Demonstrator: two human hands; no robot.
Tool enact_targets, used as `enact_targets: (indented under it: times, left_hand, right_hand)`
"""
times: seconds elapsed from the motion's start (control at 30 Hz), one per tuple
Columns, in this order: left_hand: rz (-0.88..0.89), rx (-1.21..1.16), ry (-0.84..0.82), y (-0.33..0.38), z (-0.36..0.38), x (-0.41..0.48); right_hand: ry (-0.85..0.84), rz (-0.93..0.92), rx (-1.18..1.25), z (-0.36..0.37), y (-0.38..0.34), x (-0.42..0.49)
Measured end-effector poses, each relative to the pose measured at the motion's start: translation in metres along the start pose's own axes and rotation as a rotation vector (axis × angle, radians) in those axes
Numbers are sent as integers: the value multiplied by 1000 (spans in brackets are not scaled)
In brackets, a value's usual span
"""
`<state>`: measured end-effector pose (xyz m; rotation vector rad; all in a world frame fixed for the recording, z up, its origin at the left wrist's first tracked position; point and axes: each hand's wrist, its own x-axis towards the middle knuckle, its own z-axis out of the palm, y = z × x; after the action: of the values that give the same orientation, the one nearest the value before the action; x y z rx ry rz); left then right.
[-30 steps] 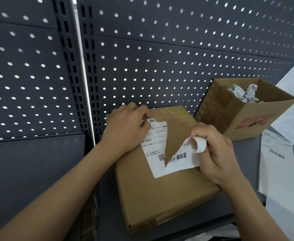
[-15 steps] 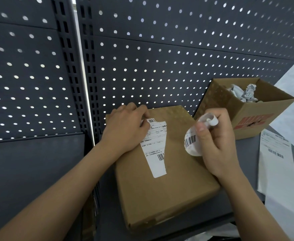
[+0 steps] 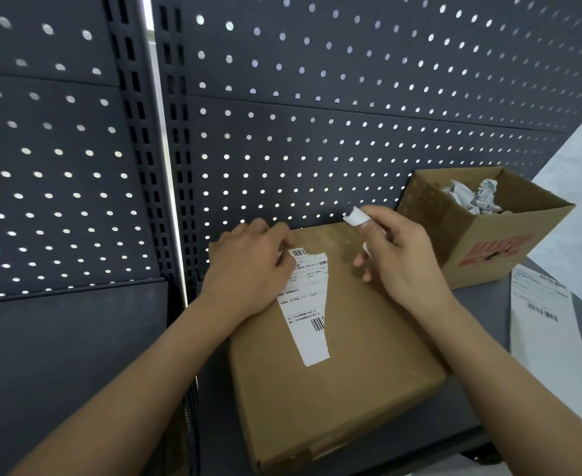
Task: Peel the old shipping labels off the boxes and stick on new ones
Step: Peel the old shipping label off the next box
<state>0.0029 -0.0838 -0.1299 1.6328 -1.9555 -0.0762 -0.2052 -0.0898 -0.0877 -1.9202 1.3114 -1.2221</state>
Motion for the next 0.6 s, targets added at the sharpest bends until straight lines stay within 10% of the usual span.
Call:
enact_targets:
  times: [0.6]
  left_hand:
    - [-16, 12, -8, 4, -3, -1]
  right_hand:
    - [-14, 86, 21, 20, 5, 14]
